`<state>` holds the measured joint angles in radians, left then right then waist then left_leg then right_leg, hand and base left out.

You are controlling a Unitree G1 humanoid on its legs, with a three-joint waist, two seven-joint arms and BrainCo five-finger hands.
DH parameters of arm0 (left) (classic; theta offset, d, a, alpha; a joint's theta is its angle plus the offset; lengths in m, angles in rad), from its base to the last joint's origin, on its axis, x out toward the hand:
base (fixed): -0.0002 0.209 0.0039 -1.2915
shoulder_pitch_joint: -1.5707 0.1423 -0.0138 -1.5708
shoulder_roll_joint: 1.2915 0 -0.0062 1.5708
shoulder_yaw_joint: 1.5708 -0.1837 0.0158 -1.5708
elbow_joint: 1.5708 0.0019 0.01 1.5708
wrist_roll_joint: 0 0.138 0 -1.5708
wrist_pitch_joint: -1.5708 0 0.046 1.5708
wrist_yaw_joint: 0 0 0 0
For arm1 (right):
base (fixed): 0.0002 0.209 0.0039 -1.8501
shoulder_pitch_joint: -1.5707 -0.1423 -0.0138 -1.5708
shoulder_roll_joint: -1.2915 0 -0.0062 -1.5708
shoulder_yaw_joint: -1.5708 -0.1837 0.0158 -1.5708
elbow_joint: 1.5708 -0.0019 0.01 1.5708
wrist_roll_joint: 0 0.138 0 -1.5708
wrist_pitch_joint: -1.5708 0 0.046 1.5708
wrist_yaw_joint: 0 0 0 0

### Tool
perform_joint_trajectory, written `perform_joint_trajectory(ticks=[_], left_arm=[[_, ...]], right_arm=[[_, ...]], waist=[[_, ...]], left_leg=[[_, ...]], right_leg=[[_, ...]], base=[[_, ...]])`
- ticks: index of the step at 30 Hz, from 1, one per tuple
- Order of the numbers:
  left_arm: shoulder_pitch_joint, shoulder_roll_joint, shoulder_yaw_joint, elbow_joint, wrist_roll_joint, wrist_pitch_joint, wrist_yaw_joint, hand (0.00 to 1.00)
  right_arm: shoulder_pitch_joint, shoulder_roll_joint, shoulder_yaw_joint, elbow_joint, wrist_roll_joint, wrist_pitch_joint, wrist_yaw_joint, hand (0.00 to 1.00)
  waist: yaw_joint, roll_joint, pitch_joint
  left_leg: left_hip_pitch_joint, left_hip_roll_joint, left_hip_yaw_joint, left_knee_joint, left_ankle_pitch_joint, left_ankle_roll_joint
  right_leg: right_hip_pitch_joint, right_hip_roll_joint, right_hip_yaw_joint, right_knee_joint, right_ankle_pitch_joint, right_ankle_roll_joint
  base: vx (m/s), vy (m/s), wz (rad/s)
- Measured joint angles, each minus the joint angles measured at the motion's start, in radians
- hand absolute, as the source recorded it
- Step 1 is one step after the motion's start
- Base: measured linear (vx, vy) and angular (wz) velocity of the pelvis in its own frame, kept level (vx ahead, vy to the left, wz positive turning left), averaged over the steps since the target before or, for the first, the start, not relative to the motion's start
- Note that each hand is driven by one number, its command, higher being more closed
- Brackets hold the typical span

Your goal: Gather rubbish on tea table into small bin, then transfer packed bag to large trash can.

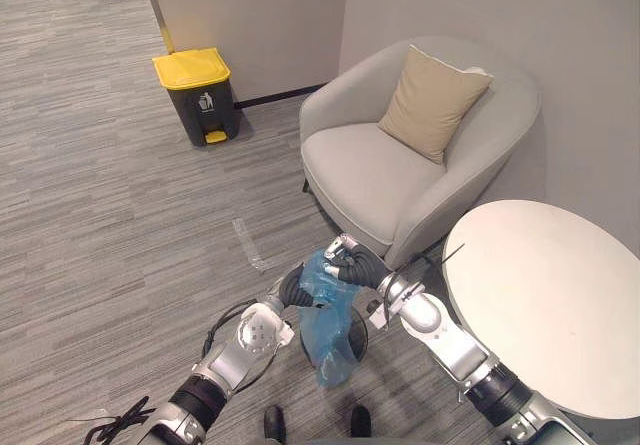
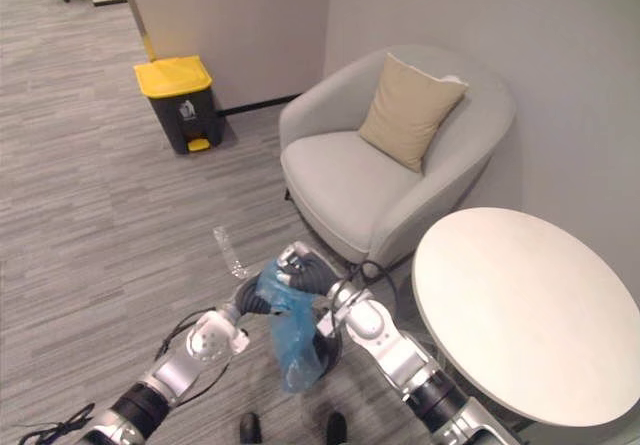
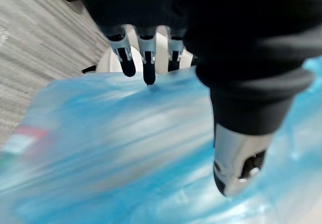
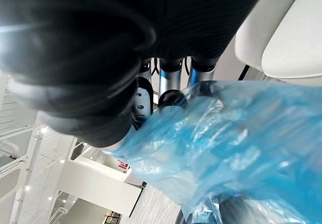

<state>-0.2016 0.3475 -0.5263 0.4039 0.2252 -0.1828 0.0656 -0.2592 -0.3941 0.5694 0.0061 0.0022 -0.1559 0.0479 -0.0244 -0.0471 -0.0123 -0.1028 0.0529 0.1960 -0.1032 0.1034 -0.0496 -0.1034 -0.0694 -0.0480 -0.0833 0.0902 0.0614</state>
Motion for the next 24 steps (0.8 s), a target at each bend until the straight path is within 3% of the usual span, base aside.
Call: perform_joint_trajectory(ticks=[24], left_arm=[[0.041,0.022,0.030,0.000,-0.031,-0.007,-0.028,0.00]], right_arm=[[-0.005,0.002,0.023,0.146,-0.074,0.012,-0.016,1.00]], waist=[[-0.008,-0.015,-0.018]], left_leg=[[0.009,-0.001,-0.017,-0.006,0.004,-0.002]], right_leg=[[0.019,-0.002,-0.013,-0.004,0.002,0.009]], base=[[0.00,0.002,0.01]])
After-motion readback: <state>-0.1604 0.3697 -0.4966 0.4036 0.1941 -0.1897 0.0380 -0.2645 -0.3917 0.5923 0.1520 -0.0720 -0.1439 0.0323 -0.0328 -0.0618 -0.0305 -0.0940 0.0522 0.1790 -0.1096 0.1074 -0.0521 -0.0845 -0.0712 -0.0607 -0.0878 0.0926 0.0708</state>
